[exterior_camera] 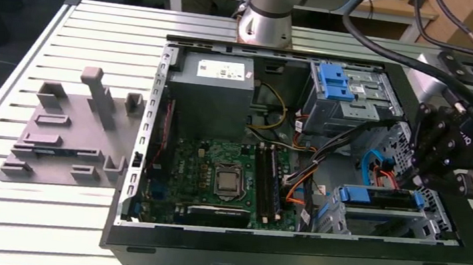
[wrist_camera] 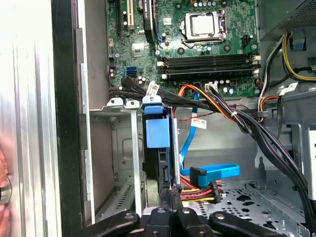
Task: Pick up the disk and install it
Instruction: 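Insert the second disk wire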
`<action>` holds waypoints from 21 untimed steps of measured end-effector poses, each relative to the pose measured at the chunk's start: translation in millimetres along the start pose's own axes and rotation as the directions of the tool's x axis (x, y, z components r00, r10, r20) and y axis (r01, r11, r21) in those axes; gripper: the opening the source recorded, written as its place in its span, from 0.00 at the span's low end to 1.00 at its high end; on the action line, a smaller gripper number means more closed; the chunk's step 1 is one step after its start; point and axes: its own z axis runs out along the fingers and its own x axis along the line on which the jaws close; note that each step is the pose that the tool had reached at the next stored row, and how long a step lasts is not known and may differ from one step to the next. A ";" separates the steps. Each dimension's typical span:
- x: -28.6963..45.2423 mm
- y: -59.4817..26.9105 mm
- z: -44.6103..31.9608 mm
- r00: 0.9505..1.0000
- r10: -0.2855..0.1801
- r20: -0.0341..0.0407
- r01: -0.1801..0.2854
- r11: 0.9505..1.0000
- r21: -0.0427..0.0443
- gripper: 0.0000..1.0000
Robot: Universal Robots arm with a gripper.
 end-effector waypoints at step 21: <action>0.1 25.7 -21.9 1.000 -0.002 0.003 0.002 1.000 0.001 0.11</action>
